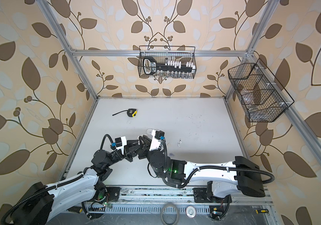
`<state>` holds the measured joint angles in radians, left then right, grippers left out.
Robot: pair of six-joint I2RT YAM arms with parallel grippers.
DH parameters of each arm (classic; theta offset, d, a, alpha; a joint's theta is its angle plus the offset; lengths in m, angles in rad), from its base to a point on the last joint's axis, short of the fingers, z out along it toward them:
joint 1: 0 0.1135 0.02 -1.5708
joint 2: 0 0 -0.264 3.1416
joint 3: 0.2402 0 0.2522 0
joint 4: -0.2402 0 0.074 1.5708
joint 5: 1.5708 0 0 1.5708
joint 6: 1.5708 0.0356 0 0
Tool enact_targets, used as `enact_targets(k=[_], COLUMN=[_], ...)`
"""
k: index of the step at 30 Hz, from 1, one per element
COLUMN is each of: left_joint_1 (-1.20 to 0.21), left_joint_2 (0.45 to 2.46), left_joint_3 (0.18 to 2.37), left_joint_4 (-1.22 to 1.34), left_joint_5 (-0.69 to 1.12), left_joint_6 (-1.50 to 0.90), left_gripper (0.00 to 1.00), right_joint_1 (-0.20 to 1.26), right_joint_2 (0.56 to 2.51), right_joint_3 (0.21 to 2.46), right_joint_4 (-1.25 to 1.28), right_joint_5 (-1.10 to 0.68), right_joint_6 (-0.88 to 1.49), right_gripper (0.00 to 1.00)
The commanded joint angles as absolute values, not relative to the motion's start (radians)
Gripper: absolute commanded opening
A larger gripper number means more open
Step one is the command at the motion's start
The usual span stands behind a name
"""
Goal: Insert wireless bluetooth earbuds into charging case
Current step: Insert the wireless bluetooth earbud into the charging case.
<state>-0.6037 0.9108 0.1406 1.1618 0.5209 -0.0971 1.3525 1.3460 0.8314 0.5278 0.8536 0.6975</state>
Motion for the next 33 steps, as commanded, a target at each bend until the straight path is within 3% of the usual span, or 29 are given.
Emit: enact_targets(k=[1,17,33], left_joint_1=[-0.616,-0.615,-0.617], left_joint_2=[0.89,0.879,0.874], left_joint_3=[0.142,0.14,0.145], left_joint_4=[1.225,1.213,1.197], left_joint_5=[0.523,0.511,0.512], left_joint_6=[-0.101,-0.101,-0.1], left_gripper=[0.0,0.0,0.0], right_joint_1=[1.375,1.431,1.443], right_joint_2=[1.349,1.355,1.365], right_joint_3=[0.787,0.721,0.729], right_joint_4=[0.541,0.633,0.64], right_joint_5=[0.867,0.896,0.911], right_joint_6=[0.728,0.77,0.741], right_gripper=[0.14,0.15,0.26])
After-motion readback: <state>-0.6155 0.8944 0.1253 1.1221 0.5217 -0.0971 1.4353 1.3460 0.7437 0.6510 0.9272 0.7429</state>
